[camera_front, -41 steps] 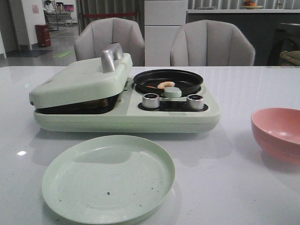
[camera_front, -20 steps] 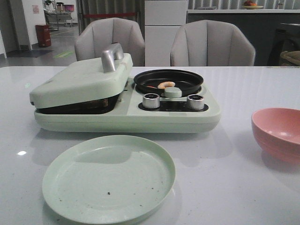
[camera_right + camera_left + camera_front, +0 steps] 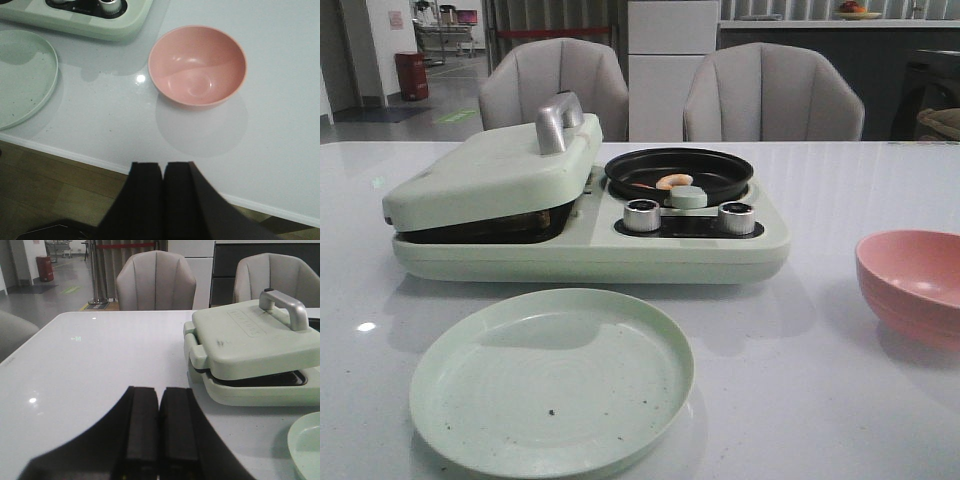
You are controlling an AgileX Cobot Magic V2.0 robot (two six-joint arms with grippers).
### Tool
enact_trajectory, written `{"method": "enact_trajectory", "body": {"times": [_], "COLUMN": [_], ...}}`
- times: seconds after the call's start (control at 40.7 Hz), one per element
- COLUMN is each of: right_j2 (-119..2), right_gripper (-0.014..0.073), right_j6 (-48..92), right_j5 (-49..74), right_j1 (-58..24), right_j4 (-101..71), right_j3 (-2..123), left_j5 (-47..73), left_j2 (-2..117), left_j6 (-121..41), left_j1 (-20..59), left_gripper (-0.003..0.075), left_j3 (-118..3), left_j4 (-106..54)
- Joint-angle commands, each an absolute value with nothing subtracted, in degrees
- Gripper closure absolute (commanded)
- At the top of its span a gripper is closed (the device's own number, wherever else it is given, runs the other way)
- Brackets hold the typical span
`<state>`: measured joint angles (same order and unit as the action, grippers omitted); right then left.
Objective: Make breakfast with bread and shrimp
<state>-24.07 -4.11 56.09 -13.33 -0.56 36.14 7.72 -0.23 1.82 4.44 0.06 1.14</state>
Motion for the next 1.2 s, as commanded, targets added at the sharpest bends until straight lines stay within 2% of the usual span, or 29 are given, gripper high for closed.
{"method": "enact_trajectory", "body": {"times": [0.0, 0.196, 0.393, 0.908, 1.178], "right_j2": [-24.4, -24.4, -24.4, -24.4, -24.4], "right_gripper": [0.0559, 0.0559, 0.0559, 0.0559, 0.0559], "right_j6": [-4.1, -4.1, -4.1, -4.1, -4.1], "right_j5": [52.4, 52.6, 52.6, 52.6, 52.6], "right_j1": [-13.3, -13.3, -13.3, -13.3, -13.3], "right_j4": [-0.7, -0.7, -0.7, -0.7, -0.7], "right_j3": [37.6, 37.6, 37.6, 37.6, 37.6], "left_j5": [0.9, 0.4, 0.4, 0.3, 0.3], "left_j2": [-1.4, -1.4, -1.4, -1.4, -1.4], "left_j6": [-2.0, -8.1, 0.4, 0.4, 0.4], "left_j1": [4.6, 5.0, 5.0, 3.0, 5.3], "left_gripper": [0.0619, 0.0619, 0.0619, 0.0619, 0.0619], "left_j3": [1.9, 1.9, 1.9, 1.9, 1.9], "left_j4": [-1.3, -6.3, 0.0, 0.0, 0.0]}}
